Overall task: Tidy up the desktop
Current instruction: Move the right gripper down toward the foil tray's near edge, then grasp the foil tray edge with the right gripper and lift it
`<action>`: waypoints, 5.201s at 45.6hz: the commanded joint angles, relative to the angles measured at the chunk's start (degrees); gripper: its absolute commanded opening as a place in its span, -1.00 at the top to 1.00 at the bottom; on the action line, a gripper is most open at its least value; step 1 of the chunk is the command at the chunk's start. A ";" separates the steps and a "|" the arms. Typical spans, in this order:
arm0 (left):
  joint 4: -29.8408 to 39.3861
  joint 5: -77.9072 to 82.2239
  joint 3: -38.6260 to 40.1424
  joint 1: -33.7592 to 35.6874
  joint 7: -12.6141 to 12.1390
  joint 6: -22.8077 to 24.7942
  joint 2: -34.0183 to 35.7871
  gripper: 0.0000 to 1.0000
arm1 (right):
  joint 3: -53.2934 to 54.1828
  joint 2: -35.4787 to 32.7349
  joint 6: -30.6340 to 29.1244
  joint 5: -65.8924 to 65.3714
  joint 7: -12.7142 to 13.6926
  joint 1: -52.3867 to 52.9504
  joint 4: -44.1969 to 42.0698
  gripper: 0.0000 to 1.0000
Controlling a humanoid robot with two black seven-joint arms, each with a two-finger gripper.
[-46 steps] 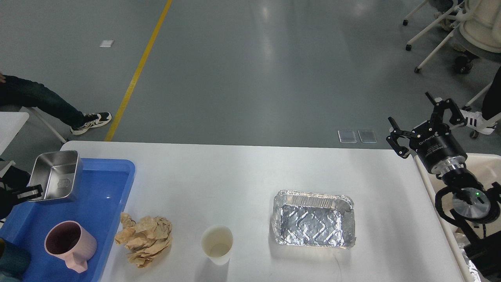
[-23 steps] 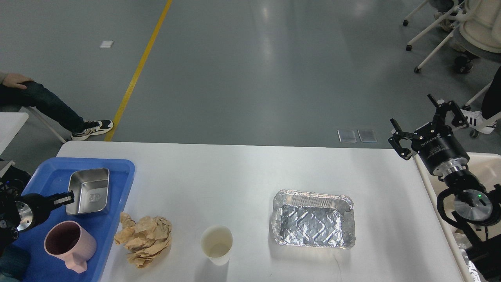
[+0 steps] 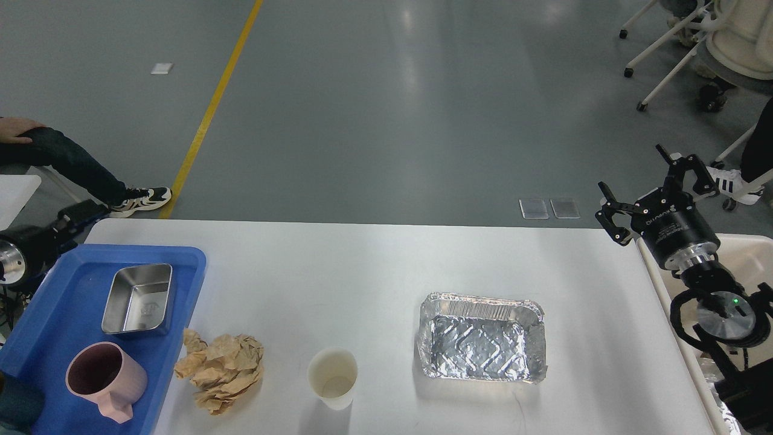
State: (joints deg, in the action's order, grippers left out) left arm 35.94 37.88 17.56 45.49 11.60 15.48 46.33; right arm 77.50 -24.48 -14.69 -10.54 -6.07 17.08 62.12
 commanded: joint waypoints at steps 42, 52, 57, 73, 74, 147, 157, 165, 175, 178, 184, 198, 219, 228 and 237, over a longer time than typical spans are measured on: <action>39.65 -20.30 65.04 -44.16 -2.98 -6.69 -29.71 -0.95 | -12.18 -20.25 -4.38 -49.48 -0.08 1.82 3.00 -1.00; 39.56 -20.30 67.17 -45.75 -2.63 -5.99 -32.27 -0.95 | -25.81 -33.77 -4.64 -62.13 -0.61 3.93 13.01 -1.00; 39.03 -20.21 66.99 -45.84 -2.89 -6.08 -32.45 -0.95 | -29.06 -40.55 -4.64 -66.18 -0.61 3.75 18.82 -1.00; 38.77 -19.95 65.76 -46.54 -2.98 -6.25 -32.27 -0.95 | -39.17 -51.19 -0.43 -77.34 -0.61 3.23 21.29 -1.00; 38.68 -19.95 65.76 -46.54 -2.98 -6.34 -32.27 -0.95 | -39.87 -51.89 0.27 -78.22 -0.61 3.23 21.46 -1.00; 36.13 -19.68 61.10 -46.54 -3.33 -6.87 -31.13 -0.95 | -46.12 -22.11 -2.80 -73.57 1.15 5.25 11.62 -1.00; 36.04 -19.69 61.10 -46.63 -3.42 -6.87 -31.13 -0.95 | -47.44 -17.27 -2.53 -73.31 3.34 5.60 8.28 -1.00; 35.96 -19.68 61.01 -46.72 -3.42 -6.87 -31.13 -0.95 | -47.44 -14.81 -2.53 -73.40 6.16 6.04 7.84 -1.00; 35.52 -19.68 61.01 -46.72 -3.42 -6.87 -31.13 -0.95 | -48.75 -13.14 -2.45 -73.48 7.13 7.00 7.75 -1.00; 35.43 -19.68 61.01 -46.80 -3.42 -6.87 -31.13 -0.95 | -49.46 -12.96 -2.45 -73.48 7.13 7.27 7.75 -1.00; 35.43 -19.68 60.93 -46.72 -3.51 -6.87 -31.04 -0.95 | -49.90 -12.96 -2.45 -73.48 7.13 7.36 7.75 -0.96; 35.43 -19.68 58.64 -46.28 -3.42 -6.87 -31.04 -0.95 | -51.57 -12.00 -2.27 -73.75 7.13 7.71 6.61 -0.41; 35.43 -19.68 58.64 -46.28 -3.42 -6.87 -31.04 -0.95 | -54.89 -10.41 -2.36 -74.01 6.69 10.07 5.73 1.00; 35.34 -19.68 58.64 -46.28 -3.42 -6.87 -31.04 -0.95 | -57.72 -10.41 -2.36 -73.92 6.42 11.14 5.82 1.00; 35.25 -19.68 58.64 -46.19 -3.42 -6.87 -31.04 -0.95 | -57.63 -11.73 -3.24 -72.87 6.51 12.27 6.26 1.00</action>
State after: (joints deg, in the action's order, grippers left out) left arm 71.28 18.20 76.20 -0.78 8.17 8.61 15.29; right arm 19.80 -35.01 -17.25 -84.11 0.37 28.35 68.06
